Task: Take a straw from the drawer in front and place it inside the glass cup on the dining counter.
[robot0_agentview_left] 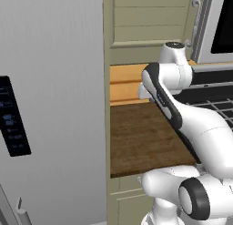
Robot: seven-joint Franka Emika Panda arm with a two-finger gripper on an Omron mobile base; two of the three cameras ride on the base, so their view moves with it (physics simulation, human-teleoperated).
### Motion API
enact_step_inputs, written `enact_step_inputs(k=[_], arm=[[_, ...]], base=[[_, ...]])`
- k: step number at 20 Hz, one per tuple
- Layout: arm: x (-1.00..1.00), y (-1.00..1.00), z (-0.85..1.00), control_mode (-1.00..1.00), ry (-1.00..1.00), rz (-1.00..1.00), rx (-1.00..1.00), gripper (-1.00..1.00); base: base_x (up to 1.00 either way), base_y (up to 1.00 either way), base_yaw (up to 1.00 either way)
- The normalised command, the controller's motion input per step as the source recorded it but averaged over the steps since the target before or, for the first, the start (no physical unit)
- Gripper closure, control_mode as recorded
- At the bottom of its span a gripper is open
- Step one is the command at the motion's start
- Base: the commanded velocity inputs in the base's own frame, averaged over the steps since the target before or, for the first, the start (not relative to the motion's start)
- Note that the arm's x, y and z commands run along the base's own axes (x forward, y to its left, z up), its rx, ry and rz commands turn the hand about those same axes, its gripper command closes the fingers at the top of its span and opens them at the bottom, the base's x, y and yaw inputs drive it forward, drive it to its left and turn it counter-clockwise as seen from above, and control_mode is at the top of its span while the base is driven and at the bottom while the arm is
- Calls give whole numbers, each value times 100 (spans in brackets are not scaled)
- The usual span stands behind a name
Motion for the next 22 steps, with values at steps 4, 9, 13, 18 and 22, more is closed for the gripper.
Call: enact_step_inputs(k=[4, 9, 13, 18, 22], arm=[[-19, -3, -5, -100, 0, 0, 0, -100], [-40, 0, -37, -100, 0, 0, -13, -100], [-3, -4, -46, -100, 2, 0, -11, -100], [-5, 3, -28, -100, 1, 0, -2, -100], [0, 0, -3, 100, 1, 0, -4, -100]], base=[[0, 0, 0], [0, 0, 0], [0, 0, 0], [0, 0, 0], [-7, 0, 0]])
